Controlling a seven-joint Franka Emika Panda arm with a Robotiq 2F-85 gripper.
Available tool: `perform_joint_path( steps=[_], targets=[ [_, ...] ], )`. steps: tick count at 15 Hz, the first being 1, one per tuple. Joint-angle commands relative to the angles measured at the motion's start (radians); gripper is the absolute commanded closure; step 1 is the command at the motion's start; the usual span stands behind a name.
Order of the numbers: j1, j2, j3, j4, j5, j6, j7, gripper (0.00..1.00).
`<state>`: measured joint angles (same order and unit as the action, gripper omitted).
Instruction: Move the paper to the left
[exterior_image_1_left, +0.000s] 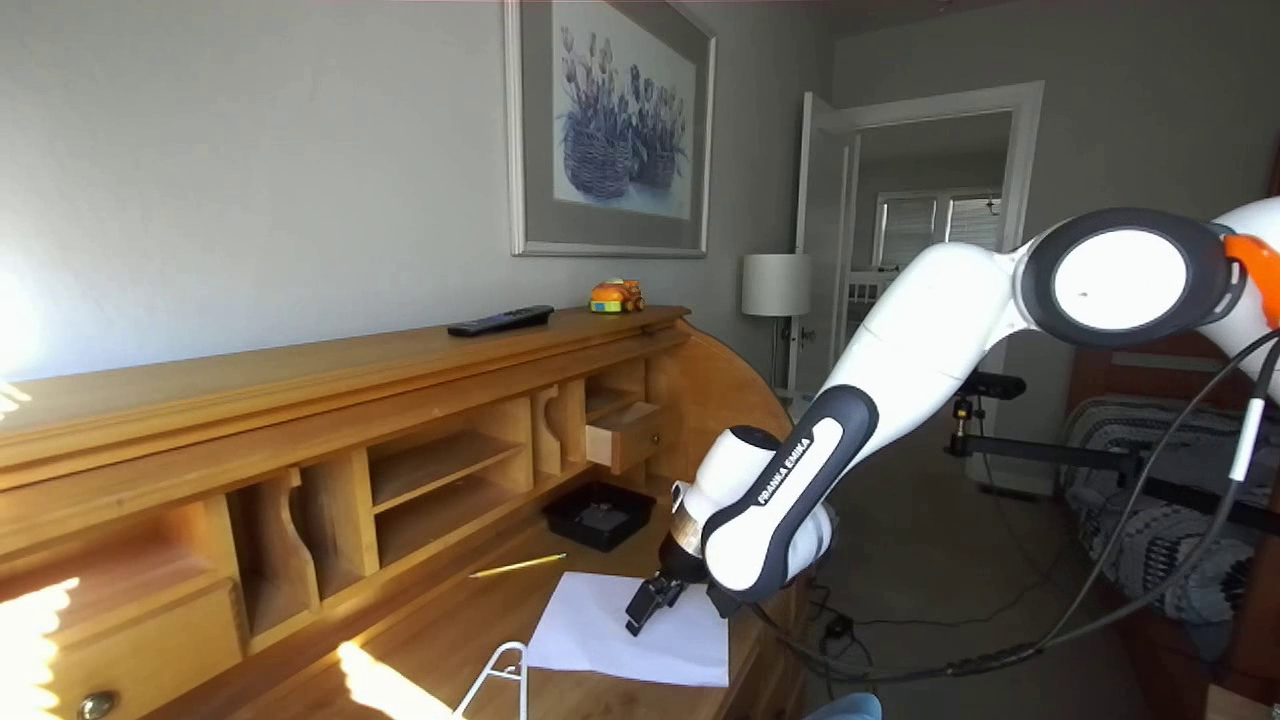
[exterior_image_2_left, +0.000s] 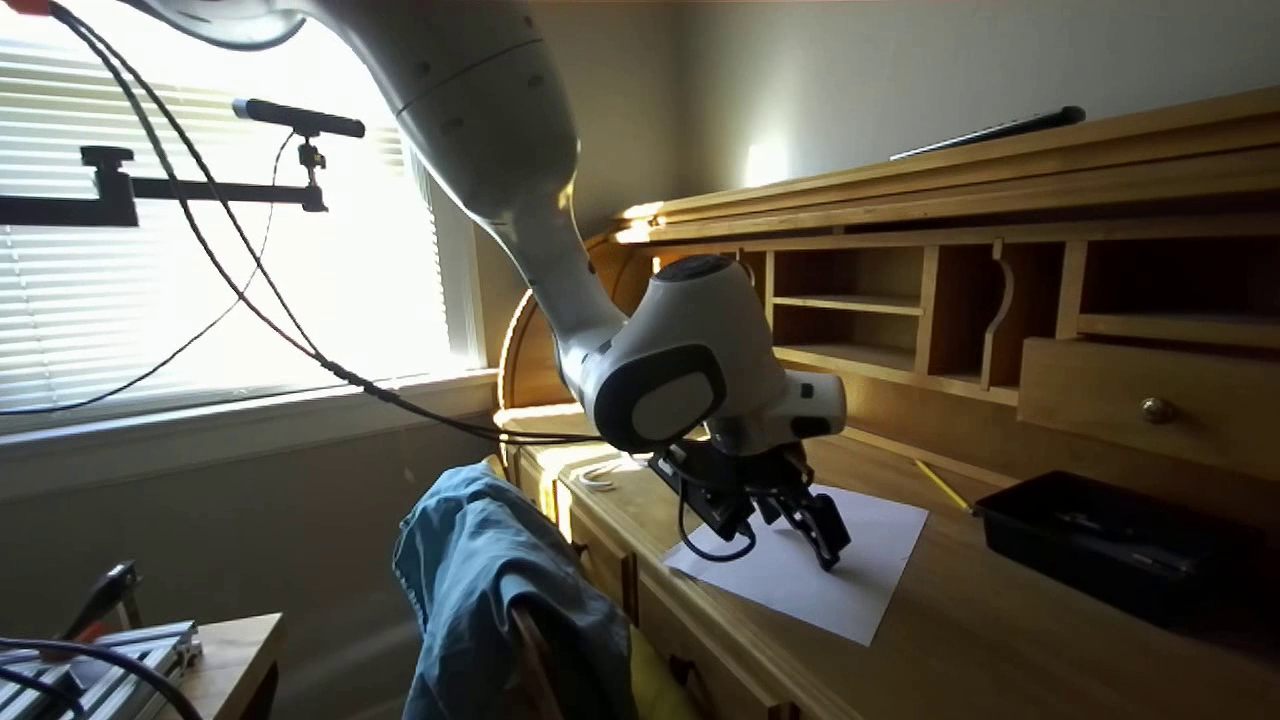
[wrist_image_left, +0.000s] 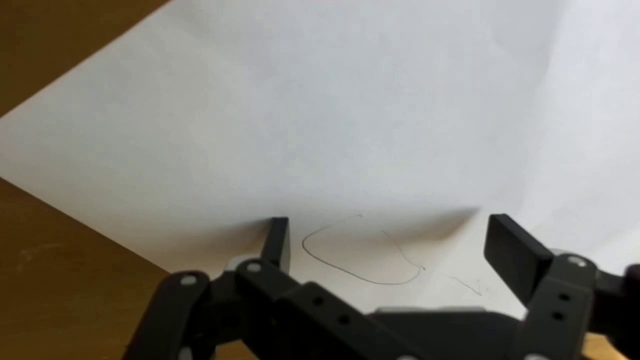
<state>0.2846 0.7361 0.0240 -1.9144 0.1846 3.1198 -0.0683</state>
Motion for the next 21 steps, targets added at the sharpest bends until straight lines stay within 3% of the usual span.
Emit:
perform_joint_path(
  steps=[1,4,6,7,14,21],
  targets=[
    [0.200,-0.028,-0.186,-0.052,-0.045,0.000,0.192,0.00],
    [0.374,-0.012,-0.340,-0.056,-0.042,-0.045,0.330,0.00],
    [0.445,-0.011,-0.388,-0.057,-0.043,-0.085,0.398,0.00],
    [0.432,-0.014,-0.355,-0.054,-0.035,-0.089,0.409,0.00],
    [0.419,-0.033,-0.290,-0.039,-0.005,-0.127,0.523,0.00],
    [0.485,0.000,-0.358,-0.008,0.019,-0.132,0.736,0.00]
  ],
)
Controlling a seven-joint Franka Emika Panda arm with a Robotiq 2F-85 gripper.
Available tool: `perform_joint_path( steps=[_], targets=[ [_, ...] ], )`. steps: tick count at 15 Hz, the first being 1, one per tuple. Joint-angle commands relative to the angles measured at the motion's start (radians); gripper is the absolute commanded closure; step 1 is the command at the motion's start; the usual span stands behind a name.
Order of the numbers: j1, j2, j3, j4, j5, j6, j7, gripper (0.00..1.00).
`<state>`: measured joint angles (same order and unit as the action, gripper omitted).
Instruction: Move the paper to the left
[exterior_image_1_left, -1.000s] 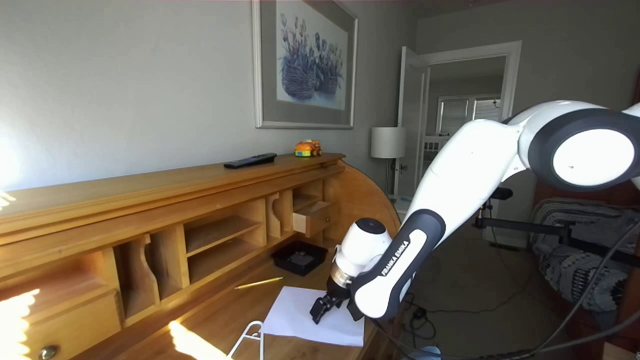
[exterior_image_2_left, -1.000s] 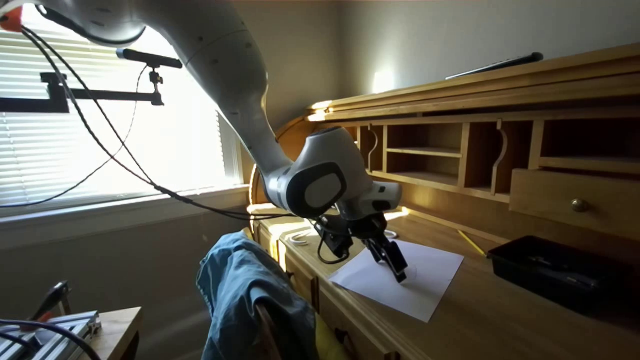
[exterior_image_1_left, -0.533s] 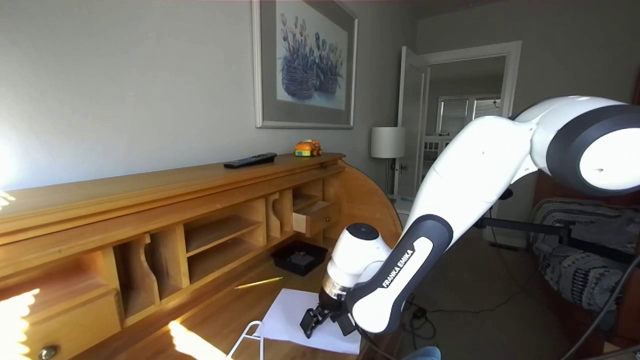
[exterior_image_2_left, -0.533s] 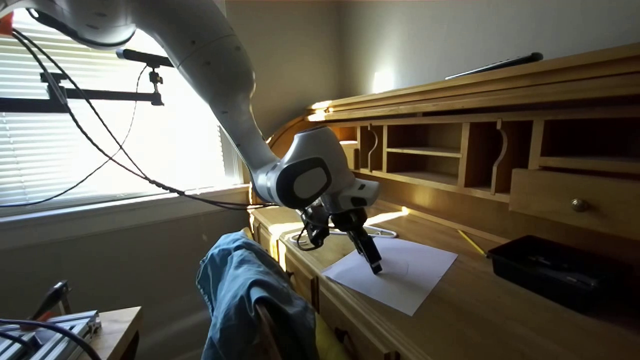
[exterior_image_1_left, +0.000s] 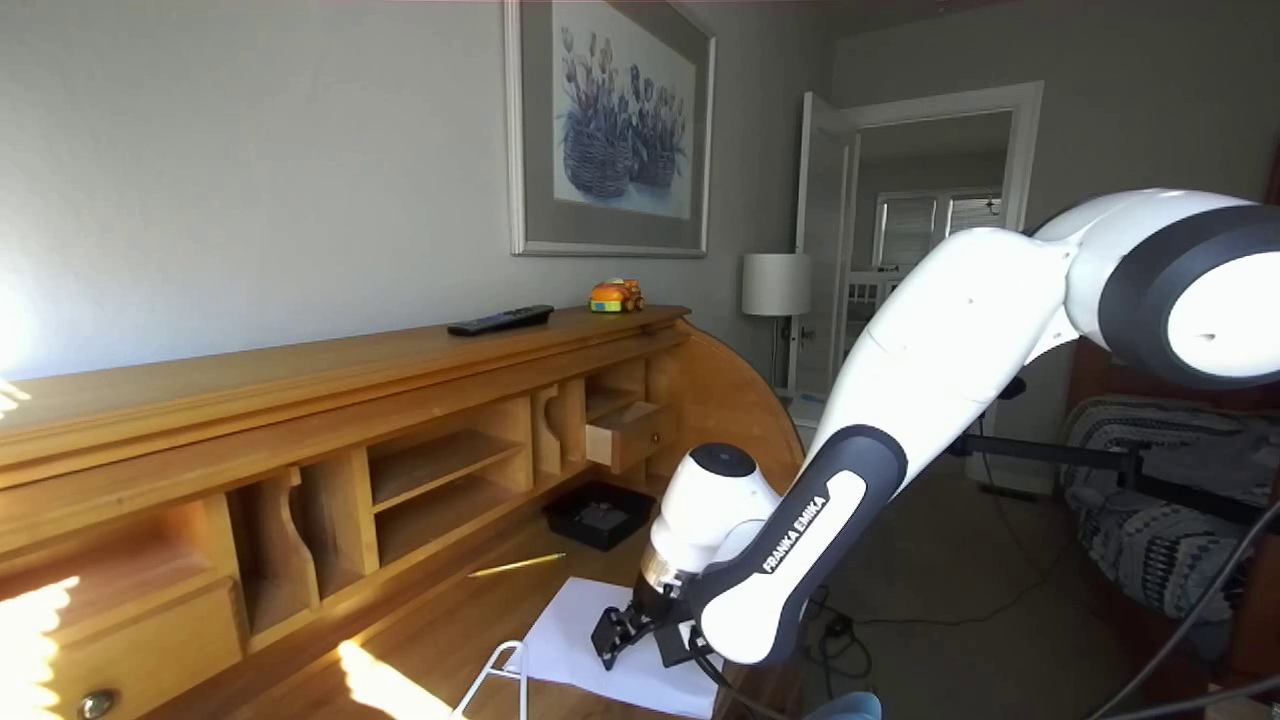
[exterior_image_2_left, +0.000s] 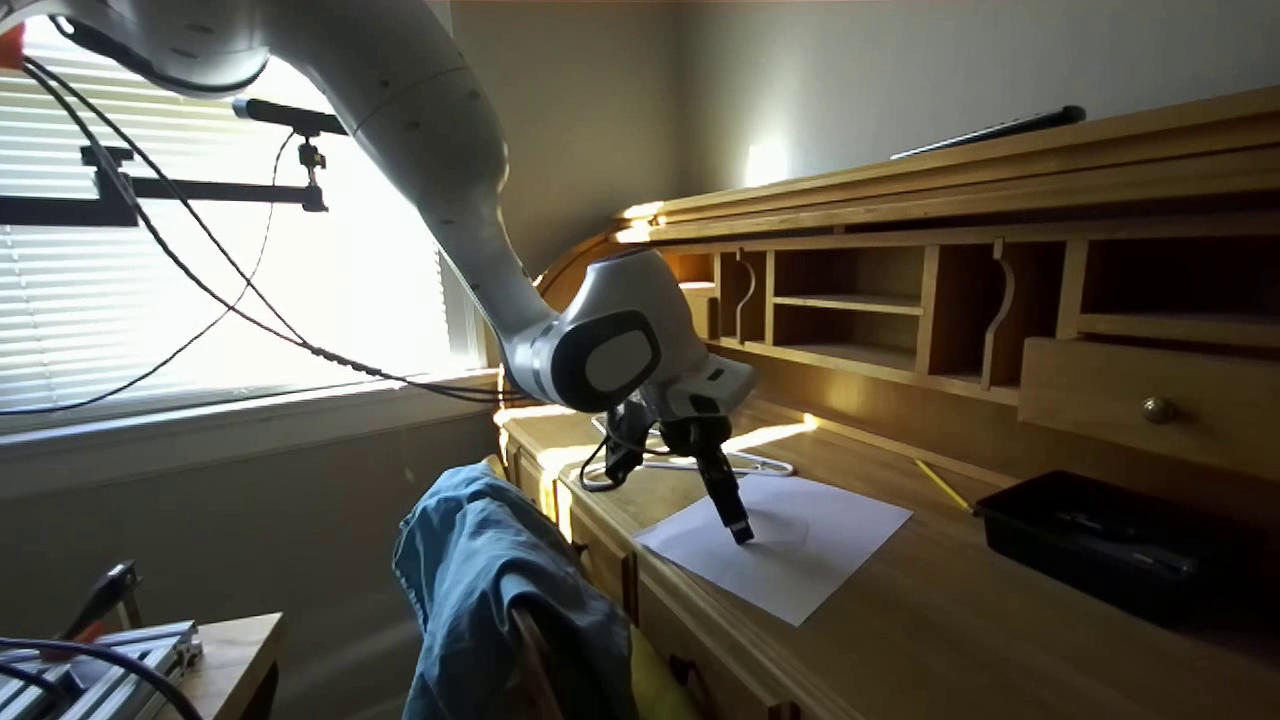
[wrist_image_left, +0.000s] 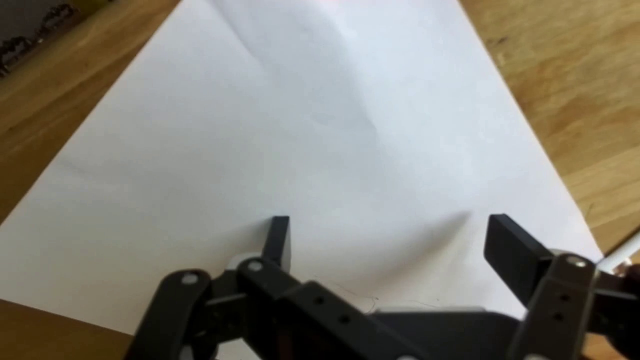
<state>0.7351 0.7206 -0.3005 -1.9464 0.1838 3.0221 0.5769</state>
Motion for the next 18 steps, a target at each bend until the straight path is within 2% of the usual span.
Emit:
perform_joint_path(
  steps=[1,8,18],
  targets=[
    [0.047,0.021,-0.046,0.029,0.015,-0.044,0.128,0.00],
    [0.066,0.049,-0.041,0.073,0.003,-0.029,0.288,0.00],
    [0.047,0.103,-0.016,0.149,0.006,-0.022,0.411,0.00]
  ],
)
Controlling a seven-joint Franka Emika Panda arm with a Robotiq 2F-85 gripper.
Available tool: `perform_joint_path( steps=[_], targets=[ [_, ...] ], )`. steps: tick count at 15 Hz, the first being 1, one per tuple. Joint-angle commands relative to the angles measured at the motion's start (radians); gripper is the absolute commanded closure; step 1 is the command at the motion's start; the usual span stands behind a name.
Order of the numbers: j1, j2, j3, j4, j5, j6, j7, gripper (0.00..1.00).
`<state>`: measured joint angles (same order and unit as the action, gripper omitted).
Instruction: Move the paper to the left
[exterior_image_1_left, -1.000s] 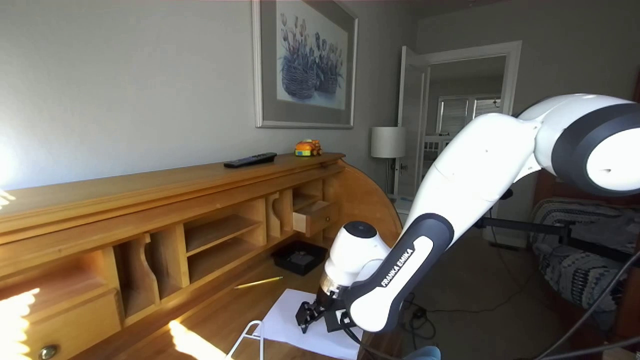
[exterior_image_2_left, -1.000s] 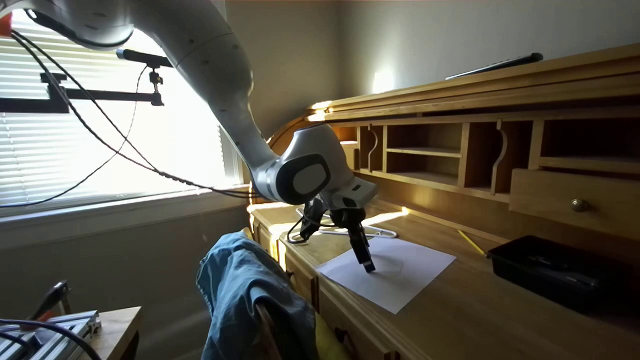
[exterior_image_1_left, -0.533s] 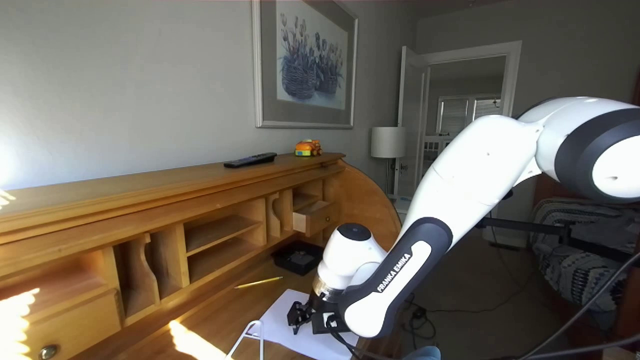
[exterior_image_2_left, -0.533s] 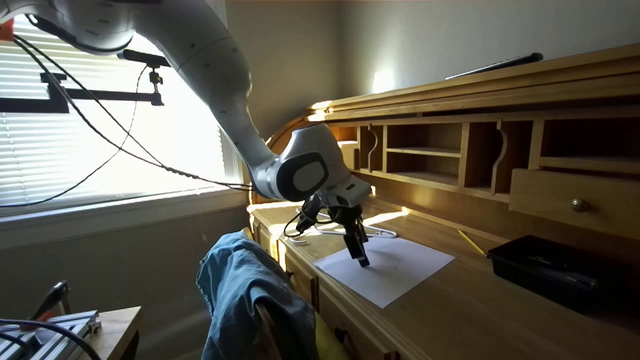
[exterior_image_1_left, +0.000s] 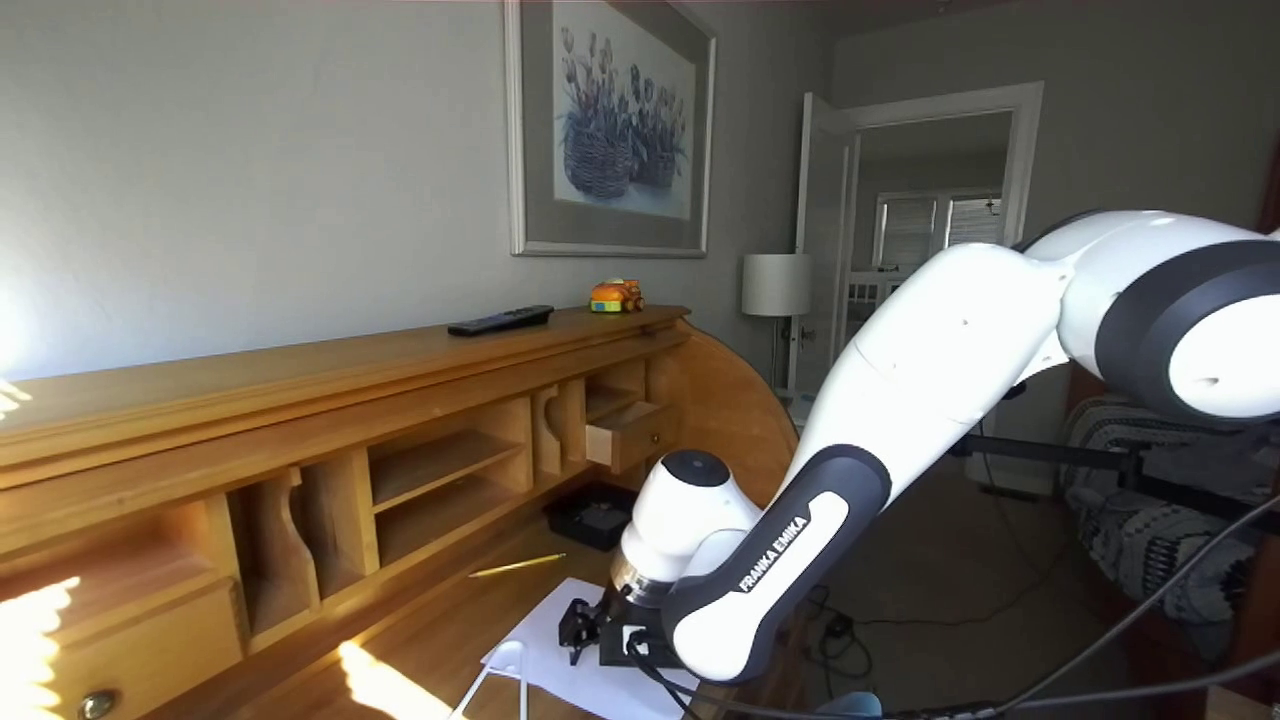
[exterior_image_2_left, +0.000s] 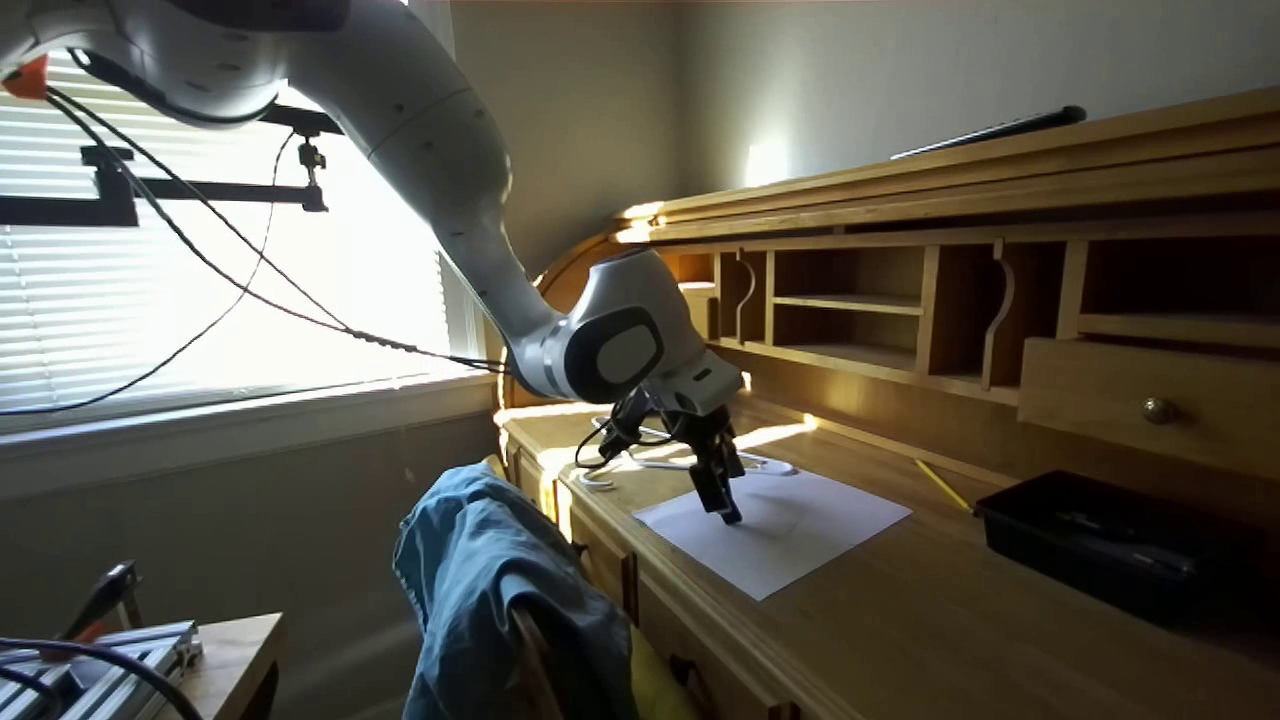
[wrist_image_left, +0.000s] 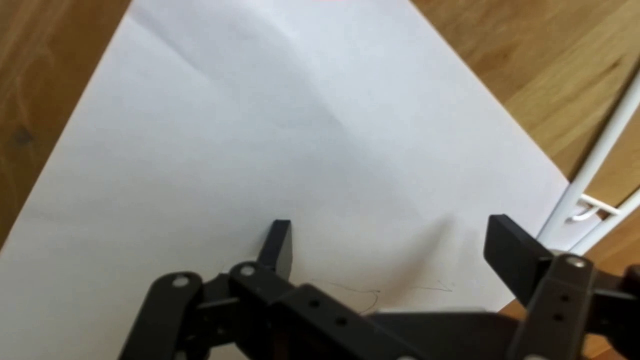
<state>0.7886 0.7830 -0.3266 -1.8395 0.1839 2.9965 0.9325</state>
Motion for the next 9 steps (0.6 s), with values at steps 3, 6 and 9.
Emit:
perform_joint_path(
  steps=[3,6,9],
  targets=[
    [0.002,0.052,0.005,0.056,0.003,0.002,0.097,0.00],
    [0.008,0.063,0.003,0.063,-0.006,0.037,0.111,0.00],
    [0.037,0.055,-0.030,0.047,-0.010,0.030,0.115,0.00]
  ],
)
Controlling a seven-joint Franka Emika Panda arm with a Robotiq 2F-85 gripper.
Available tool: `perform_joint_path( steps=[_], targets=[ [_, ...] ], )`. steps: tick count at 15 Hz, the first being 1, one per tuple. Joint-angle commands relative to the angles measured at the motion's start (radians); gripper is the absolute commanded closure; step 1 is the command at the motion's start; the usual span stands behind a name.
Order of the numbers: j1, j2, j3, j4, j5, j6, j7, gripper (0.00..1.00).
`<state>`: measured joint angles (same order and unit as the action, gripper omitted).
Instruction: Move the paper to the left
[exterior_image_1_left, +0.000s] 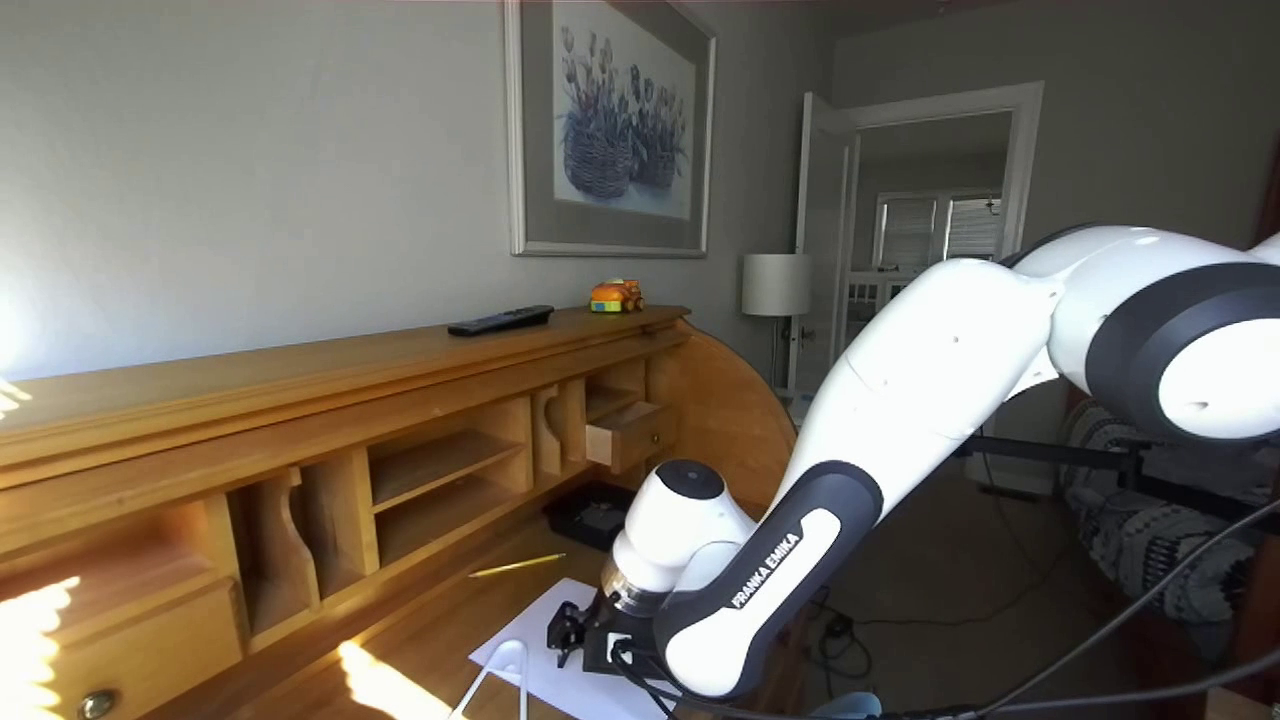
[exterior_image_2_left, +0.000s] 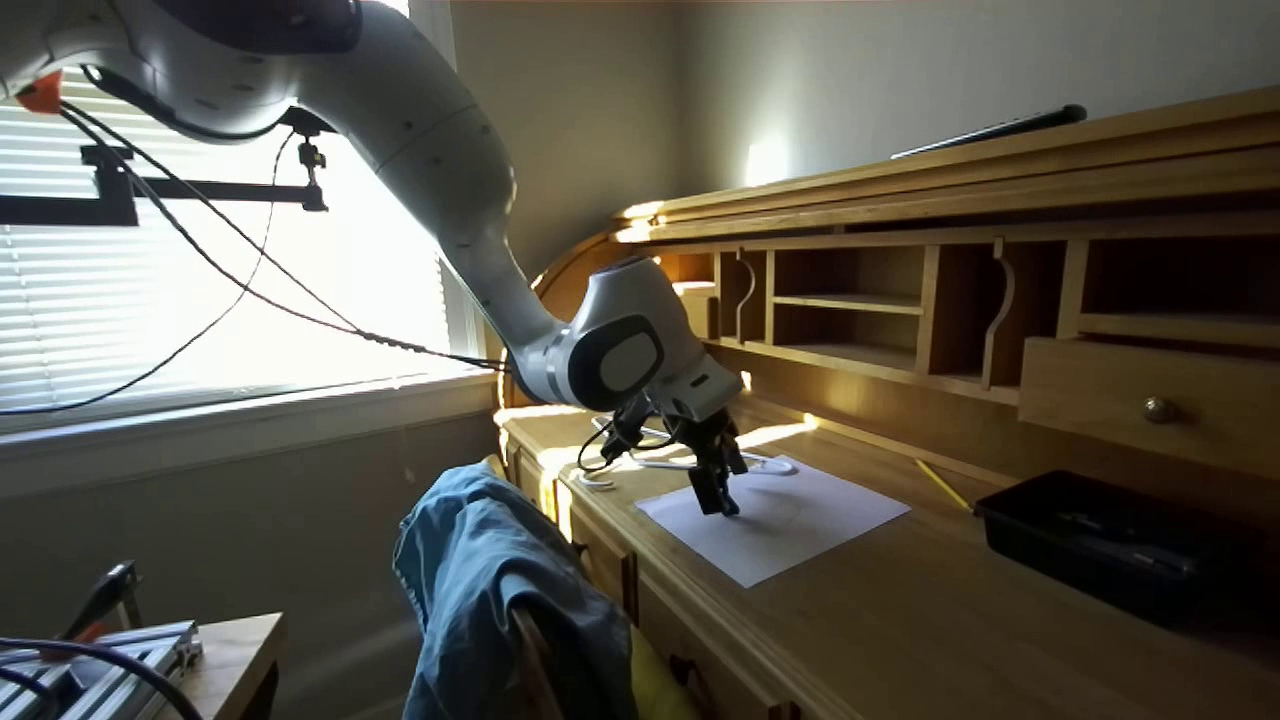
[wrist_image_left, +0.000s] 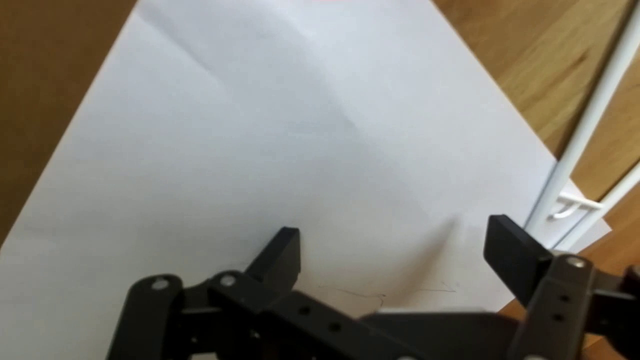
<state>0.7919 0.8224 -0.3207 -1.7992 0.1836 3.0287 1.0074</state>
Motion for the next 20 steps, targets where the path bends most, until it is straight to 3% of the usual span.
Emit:
perform_joint_path(
  steps=[1,3,5,8,10,11,16,19,20],
  targets=[
    [0.036,-0.004,-0.037,-0.010,-0.017,-0.009,0.025,0.00],
    [0.068,-0.058,-0.067,-0.063,-0.026,0.025,0.018,0.00],
    [0.132,-0.103,-0.142,-0.115,-0.048,0.080,0.005,0.00],
    [0.185,-0.201,-0.181,-0.187,-0.046,0.079,-0.052,0.00],
    [0.253,-0.265,-0.245,-0.234,-0.083,0.048,-0.100,0.00],
    [0.315,-0.275,-0.320,-0.256,-0.127,0.047,-0.126,0.00],
    [0.293,-0.442,-0.320,-0.368,-0.248,0.092,-0.388,0.00],
    [0.225,-0.565,-0.265,-0.440,-0.304,0.091,-0.568,0.00],
    [0.180,-0.624,-0.214,-0.465,-0.303,0.060,-0.637,0.00]
  ],
)
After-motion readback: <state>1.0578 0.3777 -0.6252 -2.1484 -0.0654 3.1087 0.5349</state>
